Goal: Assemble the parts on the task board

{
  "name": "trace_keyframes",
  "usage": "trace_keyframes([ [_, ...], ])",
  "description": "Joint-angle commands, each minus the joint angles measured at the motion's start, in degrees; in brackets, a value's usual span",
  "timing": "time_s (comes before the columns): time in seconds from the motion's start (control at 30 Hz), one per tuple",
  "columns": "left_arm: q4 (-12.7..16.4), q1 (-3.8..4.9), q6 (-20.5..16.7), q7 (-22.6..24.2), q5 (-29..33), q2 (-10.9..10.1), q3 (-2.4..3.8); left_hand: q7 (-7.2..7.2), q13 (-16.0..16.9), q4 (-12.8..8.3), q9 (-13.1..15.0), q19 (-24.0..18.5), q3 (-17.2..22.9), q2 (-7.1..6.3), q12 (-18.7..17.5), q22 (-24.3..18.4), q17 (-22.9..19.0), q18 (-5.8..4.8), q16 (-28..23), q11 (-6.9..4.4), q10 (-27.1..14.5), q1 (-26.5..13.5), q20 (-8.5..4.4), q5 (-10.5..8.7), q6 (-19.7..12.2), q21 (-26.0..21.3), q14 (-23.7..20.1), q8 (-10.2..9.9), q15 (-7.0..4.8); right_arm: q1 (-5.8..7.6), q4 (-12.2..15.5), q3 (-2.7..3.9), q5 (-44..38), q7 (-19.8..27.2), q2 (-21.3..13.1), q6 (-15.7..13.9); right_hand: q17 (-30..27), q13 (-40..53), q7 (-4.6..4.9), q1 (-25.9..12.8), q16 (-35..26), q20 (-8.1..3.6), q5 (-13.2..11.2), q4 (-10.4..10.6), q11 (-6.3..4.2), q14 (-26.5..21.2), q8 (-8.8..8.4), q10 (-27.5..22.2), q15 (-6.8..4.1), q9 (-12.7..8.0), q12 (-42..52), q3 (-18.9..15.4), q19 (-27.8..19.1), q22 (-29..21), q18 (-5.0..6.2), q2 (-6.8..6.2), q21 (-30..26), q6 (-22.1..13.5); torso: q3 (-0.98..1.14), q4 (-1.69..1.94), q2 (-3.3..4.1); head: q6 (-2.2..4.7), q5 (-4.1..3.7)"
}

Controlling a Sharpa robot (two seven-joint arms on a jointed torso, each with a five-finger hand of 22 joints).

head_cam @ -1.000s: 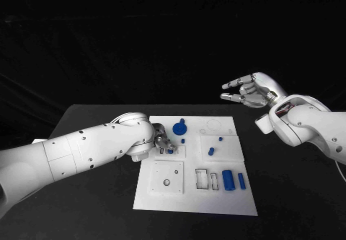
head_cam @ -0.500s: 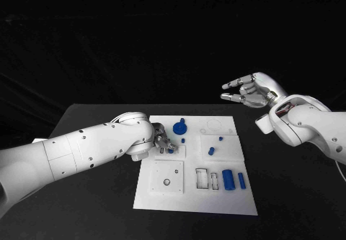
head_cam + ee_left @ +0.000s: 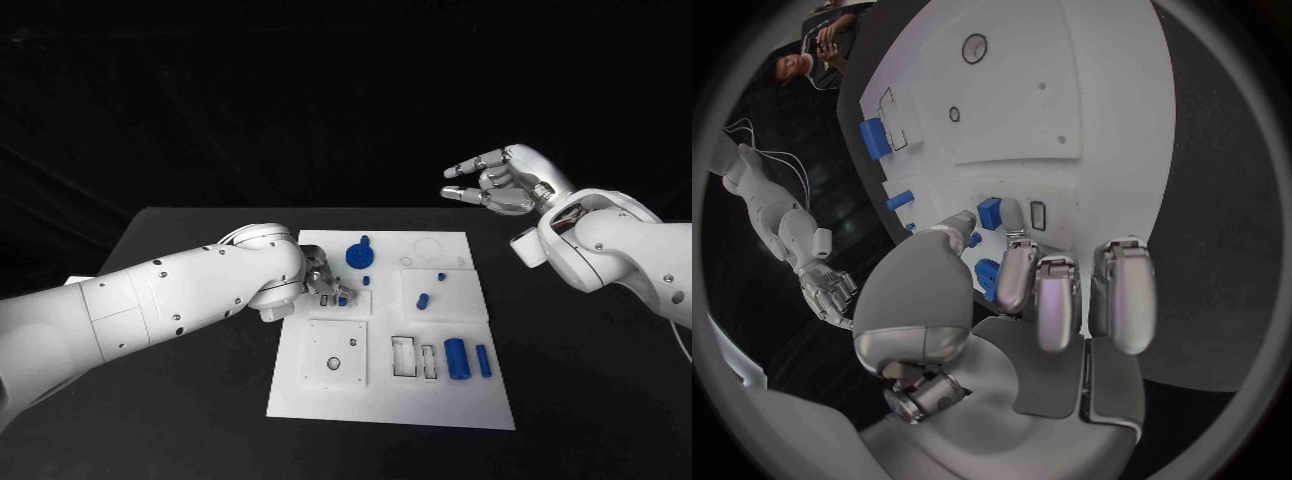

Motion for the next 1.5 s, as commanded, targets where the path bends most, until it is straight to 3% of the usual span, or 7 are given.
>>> trace_keyframes([
  [0.03,0.9,0.04,-0.8,-3.2,1.0,-0.6,0.49,-0.02,-0.2,0.0,0.1,2.8,-2.0,0.27,0.0,6.5,15.1,-0.32,0.2,0.09,0.1,-0.4,-0.57,-0.41,0.2,-0.1,5.9,-0.3,-0.29,-0.08,-0.1,-0.01,-0.1,0.2,0.1,0.9,7.5,4.3,-0.03,-0.8,-0.4,0.03,0.2,0.0,-0.14,4.4,0.02,-0.3,0.1,0.0,-0.2,-0.3,-0.4,-0.1,0.51,0.02,-0.4,-0.2,-0.03,-0.05,0.04,0.11,-0.02],
  [0.23,2.3,0.84,-0.7,-1.0,6.6,-2.5,2.23,1.4,-5.1,0.0,-0.3,1.3,-6.1,0.51,-4.3,3.0,15.1,0.45,0.2,1.19,-3.3,2.2,-0.07,-0.11,-3.8,-2.6,5.9,-2.2,0.47,-0.11,-0.2,-0.03,-0.1,0.2,0.0,0.9,7.5,4.3,-0.03,-0.9,-0.4,0.03,0.2,0.0,-0.14,4.4,0.01,-0.3,0.1,0.0,-0.1,-0.4,-0.4,-0.1,0.51,0.02,-0.4,-0.3,0.06,0.01,-0.07,0.25,-0.15],
  [0.37,2.1,2.68,1.8,0.1,9.5,-3.8,3.12,3.04,-7.4,0.0,-2.3,0.8,-7.7,0.67,-6.1,1.8,15.1,0.68,0.2,2.58,-5.1,4.5,0.94,-0.14,-6.8,-3.5,5.9,-5.1,1.64,-0.12,-0.4,-0.05,0.0,0.2,0.0,0.9,7.5,4.3,-0.03,-0.9,-0.4,0.03,0.2,0.0,-0.14,4.4,0.01,-0.3,0.1,0.0,-0.1,-0.4,-0.4,-0.1,0.51,0.02,-0.4,-0.3,0.04,0.03,-0.05,0.31,-0.16],
  [0.6,-2.0,6.37,8.0,0.0,8.5,-3.9,3.54,3.89,-7.9,0.0,-4.2,0.7,-10.3,1.27,-6.3,1.4,15.1,0.81,0.2,3.35,-5.4,6.0,1.78,-0.4,-7.4,-3.9,5.9,-7.1,2.36,-0.15,-0.7,-0.11,0.0,0.2,0.3,0.9,7.5,4.3,-0.03,-0.9,-0.4,0.03,0.2,0.0,-0.14,4.4,0.01,-0.3,0.1,0.0,-0.1,-0.4,-0.4,-0.1,0.51,0.02,-0.4,-0.3,0.04,0.06,0.02,0.65,0.12],
  [0.77,-7.7,7.55,10.1,0.5,3.9,-1.4,3.47,3.97,-8.0,0.0,-4.9,0.7,-11.2,1.7,-6.2,1.6,15.1,0.79,0.2,3.44,-5.4,6.3,1.95,-0.45,-7.1,-3.8,5.9,-7.5,2.48,-0.18,-0.8,-0.14,0.0,0.2,0.5,0.9,7.5,4.3,-0.03,-0.9,-0.4,0.03,0.2,0.0,-0.14,4.4,0.01,-0.3,0.1,0.0,-0.1,-0.4,-0.4,-0.1,0.51,0.02,-0.4,-0.3,-0.04,0.02,0.06,0.69,0.38],
  [1.13,-18.1,7.67,11.8,3.0,-0.7,4.9,1.83,3.68,-7.2,-0.1,-5.9,1.0,-12.3,3.33,-5.4,2.3,15.1,0.66,0.2,3.23,-4.7,7.3,1.96,-0.49,-5.3,-3.4,5.9,-7.6,2.37,-0.32,-1.0,-0.16,0.0,0.2,1.0,1.0,7.5,4.3,-0.03,-0.9,-0.4,0.03,0.2,0.0,-0.14,4.4,0.01,-0.3,0.1,0.0,-0.1,-0.4,-0.4,-0.1,0.51,0.02,-0.4,-0.3,-0.17,-0.18,0.26,0.94,0.58],
  [1.5,-22.5,6.72,12.5,4.6,-1.8,8.0,1.1,3.23,-6.5,-0.1,-6.2,1.3,-12.8,4.22,-4.7,2.9,15.1,0.55,0.2,2.86,-4.2,8.2,1.76,-0.49,-3.8,-3.0,5.9,-7.2,2.1,-0.42,-1.1,-0.17,0.0,0.3,1.2,1.1,7.5,4.3,-0.03,-0.9,-0.4,0.03,0.2,0.0,-0.14,4.4,0.01,-0.3,0.1,0.0,-0.1,-0.4,-0.4,-0.1,0.51,0.02,-0.4,-0.3,-0.09,-0.05,0.17,0.75,0.44],
])
